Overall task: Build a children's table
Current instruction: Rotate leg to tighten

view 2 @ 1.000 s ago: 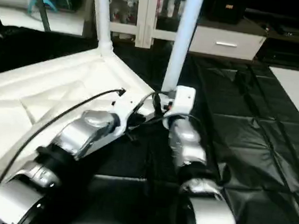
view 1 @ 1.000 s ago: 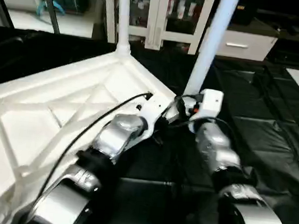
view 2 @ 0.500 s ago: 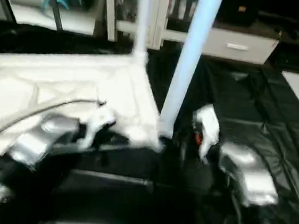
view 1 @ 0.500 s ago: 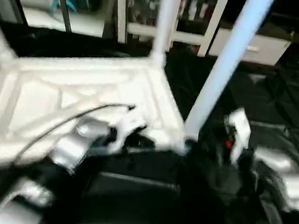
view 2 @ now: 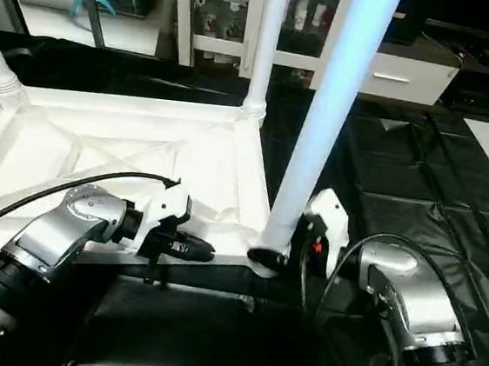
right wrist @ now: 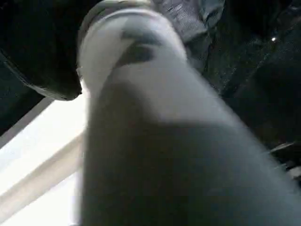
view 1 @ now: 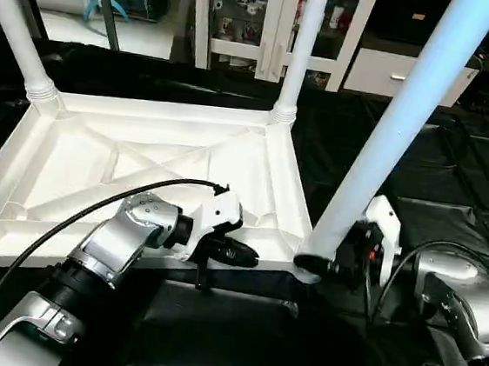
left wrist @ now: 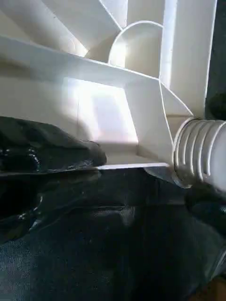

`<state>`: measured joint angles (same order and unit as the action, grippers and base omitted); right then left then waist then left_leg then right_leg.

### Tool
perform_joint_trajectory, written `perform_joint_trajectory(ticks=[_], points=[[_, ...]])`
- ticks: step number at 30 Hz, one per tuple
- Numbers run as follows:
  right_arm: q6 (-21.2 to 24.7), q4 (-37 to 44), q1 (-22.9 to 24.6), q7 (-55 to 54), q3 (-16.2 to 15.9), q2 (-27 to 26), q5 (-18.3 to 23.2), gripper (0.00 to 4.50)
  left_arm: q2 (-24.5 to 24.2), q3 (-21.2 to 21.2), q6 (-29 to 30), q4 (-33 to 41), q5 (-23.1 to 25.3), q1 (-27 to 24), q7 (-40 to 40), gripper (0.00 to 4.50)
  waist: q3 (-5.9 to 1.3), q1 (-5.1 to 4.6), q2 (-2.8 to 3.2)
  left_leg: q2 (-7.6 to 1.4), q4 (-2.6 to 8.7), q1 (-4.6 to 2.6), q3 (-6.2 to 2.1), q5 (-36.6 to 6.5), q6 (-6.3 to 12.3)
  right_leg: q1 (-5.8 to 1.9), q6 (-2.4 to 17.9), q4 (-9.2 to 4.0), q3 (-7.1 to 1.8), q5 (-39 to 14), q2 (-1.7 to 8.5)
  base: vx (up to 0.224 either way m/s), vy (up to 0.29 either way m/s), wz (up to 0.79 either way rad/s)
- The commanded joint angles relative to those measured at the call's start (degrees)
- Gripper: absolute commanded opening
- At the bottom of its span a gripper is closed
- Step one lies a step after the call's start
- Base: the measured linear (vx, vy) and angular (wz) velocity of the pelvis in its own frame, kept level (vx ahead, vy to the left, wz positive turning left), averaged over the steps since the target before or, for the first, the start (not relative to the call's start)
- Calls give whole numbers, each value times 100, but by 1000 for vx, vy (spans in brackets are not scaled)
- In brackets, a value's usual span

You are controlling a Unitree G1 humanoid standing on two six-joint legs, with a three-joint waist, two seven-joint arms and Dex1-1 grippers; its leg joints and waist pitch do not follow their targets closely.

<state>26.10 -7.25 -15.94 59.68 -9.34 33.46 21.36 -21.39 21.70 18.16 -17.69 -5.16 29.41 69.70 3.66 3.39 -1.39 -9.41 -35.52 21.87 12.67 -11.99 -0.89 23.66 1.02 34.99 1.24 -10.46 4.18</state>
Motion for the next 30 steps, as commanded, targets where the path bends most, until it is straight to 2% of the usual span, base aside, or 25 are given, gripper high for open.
perform_joint_trajectory(ticks=[1,5,6,11,13,15,17,18,20,21,22,23,24,30], points=[[-81,126,19,112,-105,94,-165,404,39,46,-179,173,-61,96,98,0,-376,-1,-73,-424,470,-157,-229,-820,261,-239,1243,-397,-216,-1115,446,0,0,0],[-170,72,30,110,-117,112,-266,366,-24,110,-268,162,37,93,121,0,-383,-1,-77,-421,467,-164,-223,-814,253,-230,1236,-388,-213,-1088,439,0,0,0],[-193,32,15,89,-111,89,-274,361,-40,136,-290,159,74,91,119,0,-381,5,-58,-422,468,-166,-227,-817,248,-230,1239,-388,-212,-1087,445,0,0,0],[-216,-55,-50,2,-94,-17,-260,317,-51,182,-366,119,170,101,68,0,-384,-1,-74,-417,460,-156,-224,-811,258,-240,1233,-391,-213,-1095,450,0,0,0],[-206,-68,-70,20,-74,-38,-262,311,-42,186,-402,100,207,123,39,0,-387,2,-100,-415,454,-156,-220,-803,271,-238,1225,-390,-213,-1136,449,0,0,0],[-209,-79,-76,30,-69,-51,-271,286,-33,184,-434,80,219,132,13,0,-388,6,-92,-418,455,-153,-226,-798,271,-241,1212,-388,-212,-1162,452,0,0,0],[-224,-95,-78,39,-69,-73,-286,282,-15,167,-385,55,224,146,-60,0,-389,4,-84,-417,453,-155,-224,-787,267,-236,1219,-385,-209,-1125,447,0,0,0],[-240,-104,-74,42,-73,-87,-296,279,-7,156,-310,51,201,156,-95,44,-390,6,-85,-418,454,-160,-223,-802,261,-234,1226,-383,-207,-1123,445,0,0,0],[-242,-105,-73,42,-74,-88,-297,278,-5,153,-304,51,198,157,-99,55,-391,6,-86,-416,452,-156,-225,-795,264,-238,1236,-383,-208,-1107,448,0,0,0],[-254,-88,-58,38,-78,-111,-303,277,-16,159,-328,56,193,157,-28,55,-393,22,15,-415,456,-163,-240,-809,235,-237,1245,-375,-208,-1104,455,0,0,0],[-250,-70,-52,30,-76,-125,-301,277,-25,163,-359,51,203,158,11,55,-398,-5,-38,-411,454,-161,-226,-821,228,-238,1260,-382,-203,-1016,433,0,0,0],[-249,-67,-51,28,-74,-128,-299,277,-24,163,-362,45,206,158,14,55,-402,1,-40,-410,454,-159,-230,-808,231,-245,1275,-373,-203,-970,436,0,0,0],[-247,-54,-47,8,-60,-153,-296,277,-49,196,-361,7,221,167,81,55,-403,-14,-10,-404,461,-138,-238,-783,231,-261,1296,-363,-199,-865,433,0,0,0],[-248,-45,-49,-21,-27,-209,-319,277,-48,280,-353,-182,268,245,183,55,-417,-29,22,-405,448,-159,-233,-797,247,-270,1438,-342,-195,-633,430,0,0,0]])
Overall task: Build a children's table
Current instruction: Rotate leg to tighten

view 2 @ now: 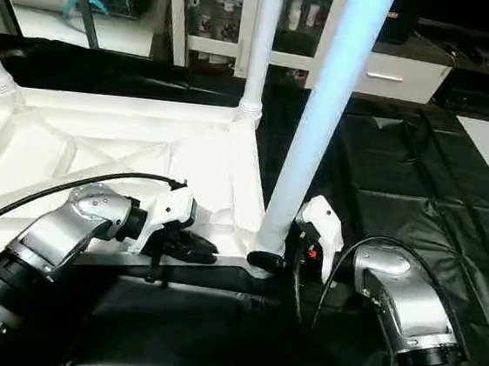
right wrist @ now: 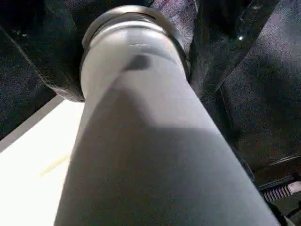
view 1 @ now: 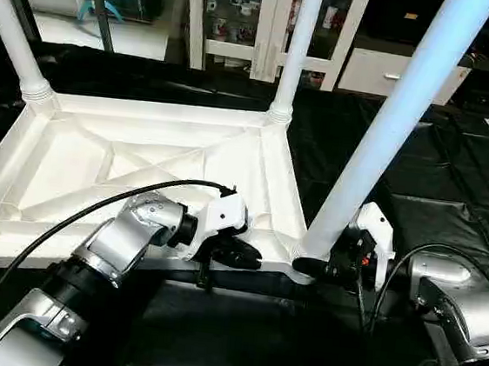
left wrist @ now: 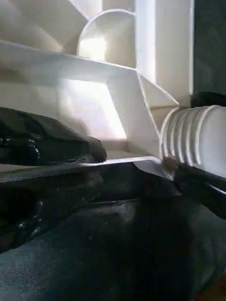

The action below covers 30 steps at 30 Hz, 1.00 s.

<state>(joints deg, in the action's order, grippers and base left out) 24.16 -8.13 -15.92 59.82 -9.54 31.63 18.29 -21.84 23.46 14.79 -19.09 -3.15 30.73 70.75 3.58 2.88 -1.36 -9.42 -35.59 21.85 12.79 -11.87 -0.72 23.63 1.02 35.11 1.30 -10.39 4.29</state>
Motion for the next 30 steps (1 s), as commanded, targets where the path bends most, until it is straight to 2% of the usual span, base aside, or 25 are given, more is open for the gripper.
perform_joint_trajectory(ticks=[1,10,14,15,17,20,22,24,30], points=[[-56,40,-54,-37,-2,-33,-19,277,-24,144,-8,-52,99,129,113,55,-407,24,22,-410,458,-164,-245,-841,217,-264,1445,-360,-202,-665,421,0,0,0],[-111,-23,-121,-41,-3,-59,-100,277,-169,316,9,-150,396,192,72,55,-399,6,15,-414,467,-171,-250,-912,147,-273,1457,-365,-202,-729,427,0,0,0],[-123,-50,-149,-30,-6,-74,-127,277,-192,357,-18,-200,451,191,38,55,-376,0,6,-413,483,-186,-256,-1153,72,-263,1399,-403,-207,-1102,436,0,0,0],[-126,-58,-155,-26,-3,-80,-137,277,-193,360,-18,-201,455,187,32,36,-364,-4,11,-417,494,-200,-264,-1301,2,-254,1339,-428,-210,-1355,440,0,0,0],[-133,-61,-162,-22,-3,-88,-151,277,-154,305,-8,-215,447,174,-68,18,-363,-5,9,-418,500,-206,-268,-1347,-33,-251,1305,-435,-211,-1428,437,0,0,0],[-145,-83,-178,-16,-2,-96,-163,277,-103,247,-46,-268,422,171,-119,13,-352,-10,3,-412,503,-215,-264,-1433,-65,-235,1264,-455,-215,-1548,432,0,0,0],[-156,-93,-187,-12,-1,-102,-174,277,-91,260,-75,-306,435,161,-109,0,-348,12,6,-411,500,-245,-265,-1565,-96,-208,1180,-494,-224,-1843,440,0,0,0],[-168,-105,-198,-7,-10,-110,-189,277,-96,291,-75,-316,450,146,-94,0,-345,13,14,-419,527,-225,-288,-1594,-135,-217,1109,-492,-215,-1931,439,0,0,0],[-164,-142,-209,2,0,-148,-206,277,-64,316,-26,-267,398,80,-70,0,-355,9,8,-413,524,-219,-279,-1515,-103,-218,1150,-477,-218,-1712,439,0,0,0]])
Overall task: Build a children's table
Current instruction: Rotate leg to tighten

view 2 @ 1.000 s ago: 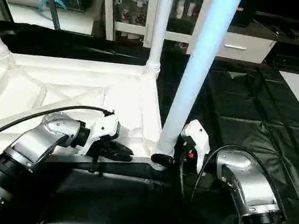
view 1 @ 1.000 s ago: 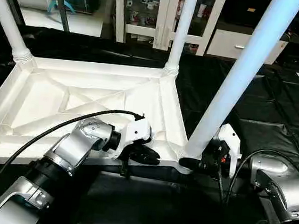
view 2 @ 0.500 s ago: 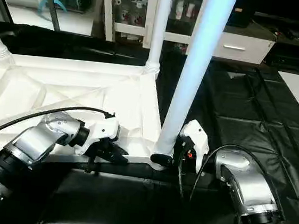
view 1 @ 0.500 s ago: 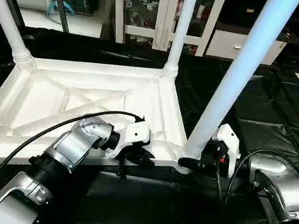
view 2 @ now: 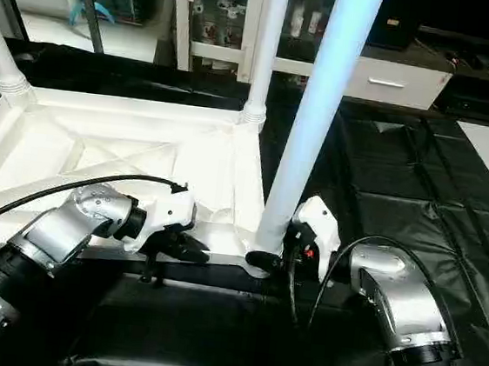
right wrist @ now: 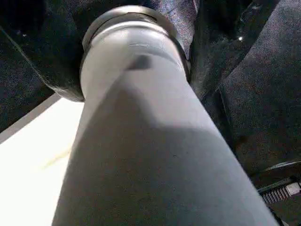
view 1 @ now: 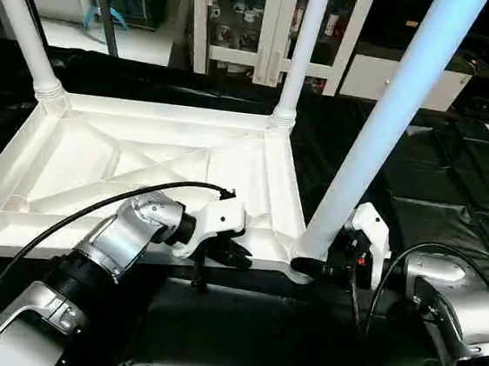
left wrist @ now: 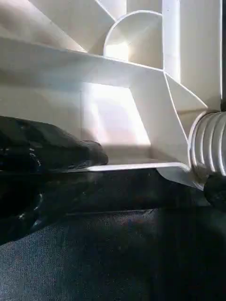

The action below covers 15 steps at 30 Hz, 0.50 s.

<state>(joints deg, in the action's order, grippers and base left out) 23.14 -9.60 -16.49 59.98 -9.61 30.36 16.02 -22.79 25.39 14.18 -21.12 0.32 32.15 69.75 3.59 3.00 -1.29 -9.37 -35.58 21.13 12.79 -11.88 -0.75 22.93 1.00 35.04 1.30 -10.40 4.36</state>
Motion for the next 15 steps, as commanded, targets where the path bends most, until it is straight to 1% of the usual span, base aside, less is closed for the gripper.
perform_joint_trajectory(ticks=[1,3,4,6,7,8,9,10,11,12,13,14,15], points=[[-57,-7,-148,-17,13,-36,17,277,33,129,36,-58,48,-72,39,0,-352,-5,-4,-418,524,-142,-280,-1514,-91,-153,1155,-469,-218,-1722,433,0,0,0],[-74,-44,-139,-57,34,-76,3,277,43,128,42,-47,36,-92,49,0,-351,-6,-5,-417,523,-136,-282,-1517,-87,-156,1145,-473,-219,-1771,440,0,0,0],[-81,-55,-138,-73,41,-88,-1,277,47,127,44,-46,32,-96,50,0,-347,-6,-1,-419,524,-145,-283,-1556,-93,-144,1134,-483,-219,-1846,441,0,0,0],[-130,-380,-178,-569,216,-399,-48,277,184,21,71,-77,-71,-149,-57,0,-338,-14,3,-415,528,-144,-287,-1624,-117,-132,1117,-501,-218,-1974,443,0,0,0],[-143,-479,-193,-740,255,-497,-74,277,229,-1,75,-91,-79,-156,-121,0,-333,-54,4,-408,536,-130,-299,-1705,-161,-120,1107,-504,-212,-2108,448,0,0,0],[-151,-545,-208,-845,276,-558,-92,277,257,-15,74,-107,-80,-155,-161,0,-333,-70,5,-402,541,-125,-311,-1758,-190,-126,1070,-511,-201,-2205,444,0,0,0],[-200,-628,-216,-981,273,-643,-142,277,331,-63,119,-141,-99,-149,-270,0,-339,-127,-9,-400,552,-105,-335,-1799,-234,-147,1032,-501,-186,-2290,444,0,0,0],[-242,-720,-235,-1135,266,-732,-202,276,400,-103,167,-169,-116,-142,-363,0,-327,-143,-2,-397,561,-106,-344,-1890,-241,-145,947,-526,-184,-2445,438,0,0,0],[-296,-841,-264,-1327,256,-842,-280,276,488,-152,229,-209,-139,-129,-477,0,-328,-147,9,-399,553,-125,-336,-1929,-253,-122,938,-530,-191,-2486,444,0,0,0],[-393,-1052,-337,-1631,262,-1057,-361,276,632,-206,333,-302,-111,-82,-725,0,-314,-167,4,-384,546,-143,-337,-2065,-263,-91,905,-565,-190,-2685,445,0,0,0],[-453,-1291,-453,-1973,298,-1275,-423,276,762,-242,396,-394,-62,-28,-964,0,-314,-206,3,-373,543,-131,-355,-2129,-286,-78,857,-573,-183,-2887,455,0,0,0],[-479,-1417,-516,-2155,320,-1386,-455,276,826,-259,423,-439,-37,-1,-1085,0,-309,-231,-10,-362,551,-115,-372,-2147,-294,-94,812,-588,-169,-2999,448,0,0,0],[-518,-1588,-612,-2371,341,-1519,-505,276,912,-287,474,-496,-10,40,-1230,0,-321,-263,-5,-359,557,-114,-388,-2169,-308,-92,732,-598,-160,-3126,453,0,0,0]])
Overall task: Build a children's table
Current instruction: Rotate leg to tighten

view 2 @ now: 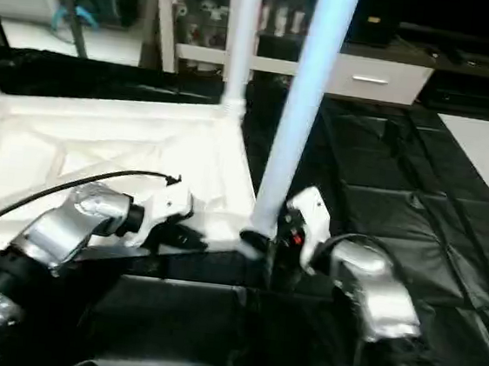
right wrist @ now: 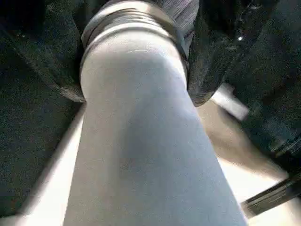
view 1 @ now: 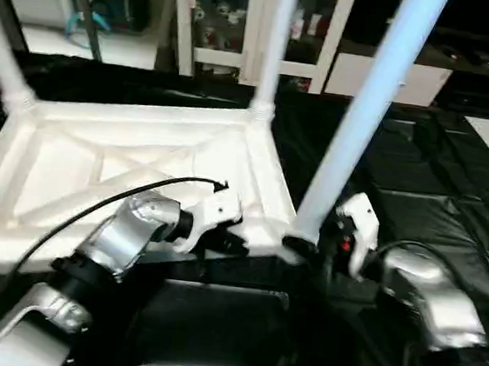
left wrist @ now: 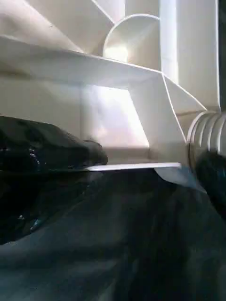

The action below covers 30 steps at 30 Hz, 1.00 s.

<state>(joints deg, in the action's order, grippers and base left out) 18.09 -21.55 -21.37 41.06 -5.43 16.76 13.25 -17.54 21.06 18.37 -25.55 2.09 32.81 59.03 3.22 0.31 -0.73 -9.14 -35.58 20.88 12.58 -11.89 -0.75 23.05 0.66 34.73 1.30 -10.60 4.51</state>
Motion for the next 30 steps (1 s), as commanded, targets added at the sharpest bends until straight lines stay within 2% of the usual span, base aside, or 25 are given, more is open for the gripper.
perform_joint_trajectory(ticks=[1,2,3,5,7,8,10,12,13,14,15,16,17,19,20,22,23,25,27,28,29,30], points=[[-13,-393,-123,-479,-77,-159,-228,276,387,146,54,-54,-187,-25,-158,0,-281,-24,-60,-377,548,-108,-368,-2232,-276,-78,739,-592,-161,-3166,434,0,0,0],[-109,-714,-303,-933,-17,-357,-325,275,530,95,149,-132,-152,43,-396,0,-277,-27,-60,-373,543,-119,-364,-2258,-254,-67,718,-609,-161,-3209,428,0,0,0],[-195,-953,-433,-1235,40,-493,-406,275,628,54,214,-188,-125,92,-547,0,-272,-51,-28,-370,542,-137,-371,-2329,-259,-44,736,-624,-155,-3246,427,0,0,0],[-423,-1571,-778,-1963,148,-816,-539,275,932,-104,410,-349,-42,234,-1113,0,-280,-130,-21,-368,564,-109,-406,-2444,-337,-66,750,-623,-104,-3239,425,0,0,0],[-641,-2266,-1165,-2591,309,-1150,-535,275,1311,-350,637,-532,-16,383,-1770,0,-289,-206,13,-377,587,-107,-442,-2658,-363,-94,811,-634,-20,-3001,446,0,0,0],[-699,-2458,-1272,-2780,367,-1240,-533,275,1408,-406,691,-578,-11,421,-1919,0,-292,-222,11,-368,593,-99,-448,-2706,-364,-114,808,-644,8,-2953,435,0,0,0],[-808,-2899,-1543,-3143,504,-1477,-484,275,1633,-493,682,-710,35,506,-2312,0,-316,-221,-20,-382,609,-91,-444,-2701,-297,-137,841,-651,39,-2608,465,0,0,0],[-966,-3218,-1767,-3323,523,-1658,-498,274,1740,-503,605,-787,79,548,-2534,0,-325,-185,-8,-371,601,-128,-394,-2635,-233,-94,938,-652,10,-2324,471,0,0,0],[-966,-3218,-1767,-3323,523,-1658,-498,274,1740,-503,605,-787,79,548,-2534,0,-317,-182,-9,-365,600,-127,-388,-2628,-215,-88,946,-656,9,-2322,469,0,0,0],[-1091,-3378,-1904,-3365,544,-1754,-510,274,1741,-506,590,-797,96,543,-2531,0,-319,-182,-90,-362,598,-114,-371,-2587,-172,-100,930,-667,15,-2352,471,0,0,0],[-1217,-3557,-2038,-3365,611,-1837,-494,274,1736,-529,595,-796,122,531,-2515,0,-322,-174,-96,-361,586,-107,-375,-2507,-123,-105,920,-660,6,-2441,499,0,0,0],[-1285,-3628,-2091,-3351,631,-1858,-498,274,1718,-549,623,-775,127,514,-2488,0,-313,-172,-70,-365,586,-85,-387,-2455,-100,-119,888,-661,10,-2545,518,0,0,0],[-1390,-3739,-2149,-3367,642,-1868,-542,274,1715,-567,671,-756,133,501,-2491,0,-312,-175,-91,-370,585,-81,-389,-2427,-95,-115,848,-662,14,-2619,518,0,0,0],[-1552,-3778,-2196,-3207,651,-1869,-546,274,1639,-590,707,-724,141,463,-2459,0,-304,-160,-84,-376,594,-90,-383,-2441,-88,-101,819,-670,13,-2635,512,0,0,0],[-1623,-3765,-2203,-3053,703,-1878,-479,330,1602,-594,716,-723,144,451,-2449,0,-299,-164,-84,-377,598,-93,-383,-2460,-90,-93,820,-668,12,-2635,503,0,0,0],[-1685,-3637,-2175,-2809,758,-1865,-373,344,1537,-582,710,-710,139,418,-2425,0,-301,-162,-80,-383,600,-108,-378,-2518,-70,-86,833,-669,4,-2606,500,0,0,0],[-1700,-3463,-2128,-2625,750,-1829,-319,350,1492,-563,697,-708,135,402,-2397,0,-297,-165,-80,-384,610,-91,-381,-2513,-65,-93,850,-662,8,-2572,494,0,0,0],[-1702,-3342,-2087,-2547,726,-1796,-310,379,1465,-544,697,-692,133,387,-2353,0,-297,-156,-80,-391,615,-96,-376,-2494,-71,-90,876,-661,1,-2518,495,0,0,0],[-1638,-2902,-1946,-2241,711,-1647,-220,392,1374,-491,601,-619,126,323,-2102,0,-293,-131,-86,-391,617,-102,-362,-2451,-34,-91,884,-670,-10,-2493,497,0,0,0],[-1417,-2339,-1741,-1841,637,-1426,-117,399,1235,-404,515,-501,97,232,-1719,0,-307,-131,-86,-394,613,-97,-356,-2362,-2,-100,921,-654,-27,-2415,504,0,0,0],[-1233,-2071,-1627,-1612,582,-1314,-49,411,1136,-315,370,-433,93,170,-1476,0,-304,-106,-81,-394,624,-75,-361,-2256,38,-139,908,-660,-26,-2332,502,0,0,0],[-1102,-1898,-1550,-1462,544,-1243,-3,423,1067,-249,260,-389,93,128,-1314,0,-315,-80,-88,-403,623,-65,-334,-2051,112,-137,941,-632,-51,-2103,497,0,0,0]])
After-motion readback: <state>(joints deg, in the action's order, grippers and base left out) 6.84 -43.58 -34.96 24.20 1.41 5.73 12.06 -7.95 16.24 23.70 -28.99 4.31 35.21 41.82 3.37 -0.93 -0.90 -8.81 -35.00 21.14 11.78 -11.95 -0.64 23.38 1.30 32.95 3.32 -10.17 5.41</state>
